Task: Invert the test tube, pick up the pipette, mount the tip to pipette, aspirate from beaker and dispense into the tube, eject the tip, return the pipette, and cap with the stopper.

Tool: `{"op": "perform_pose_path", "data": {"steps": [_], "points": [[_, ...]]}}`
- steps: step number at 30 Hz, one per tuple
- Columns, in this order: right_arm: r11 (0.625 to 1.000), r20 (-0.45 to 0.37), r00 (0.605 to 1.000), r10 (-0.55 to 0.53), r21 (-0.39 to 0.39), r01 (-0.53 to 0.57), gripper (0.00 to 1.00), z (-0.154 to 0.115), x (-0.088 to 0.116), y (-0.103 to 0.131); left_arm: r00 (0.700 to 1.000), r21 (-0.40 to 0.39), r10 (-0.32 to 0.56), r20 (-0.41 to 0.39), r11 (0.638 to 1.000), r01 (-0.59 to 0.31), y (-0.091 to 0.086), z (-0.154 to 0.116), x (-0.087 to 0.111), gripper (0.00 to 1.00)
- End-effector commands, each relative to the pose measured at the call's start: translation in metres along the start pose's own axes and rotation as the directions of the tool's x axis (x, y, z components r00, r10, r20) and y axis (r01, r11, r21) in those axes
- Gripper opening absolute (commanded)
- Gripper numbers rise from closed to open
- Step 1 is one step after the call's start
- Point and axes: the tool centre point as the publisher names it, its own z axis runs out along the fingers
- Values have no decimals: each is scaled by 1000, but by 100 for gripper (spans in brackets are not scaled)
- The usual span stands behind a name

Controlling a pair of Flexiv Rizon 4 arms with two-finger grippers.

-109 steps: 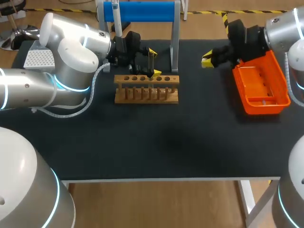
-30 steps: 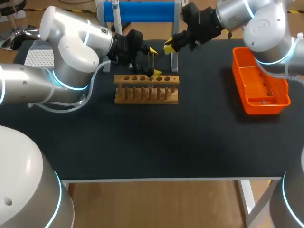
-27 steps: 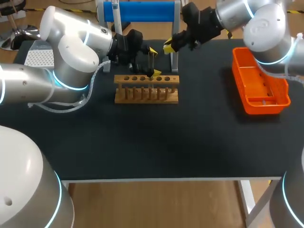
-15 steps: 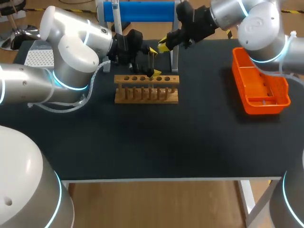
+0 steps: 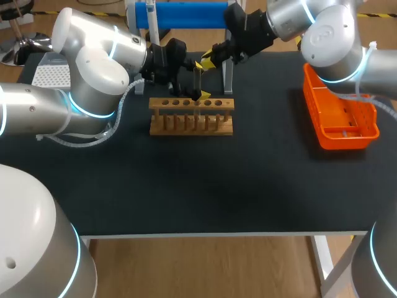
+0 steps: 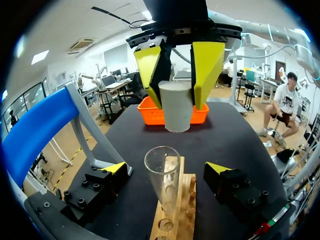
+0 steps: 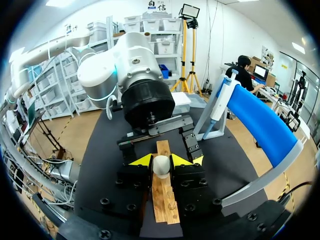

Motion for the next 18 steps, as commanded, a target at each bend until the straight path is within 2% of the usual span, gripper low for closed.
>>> {"op": "perform_pose_path", "data": {"steps": [1, 18], "points": [[1000, -4, 1000, -1, 2, 1, 0, 4, -2, 2, 1000, -1, 0, -3, 1000, 0, 0, -1, 0, 100], [999, -5, 1000, -4, 38, 4, 0, 12, -5, -2, 1000, -1, 0, -3, 1000, 0, 0, -1, 0, 100]]}}
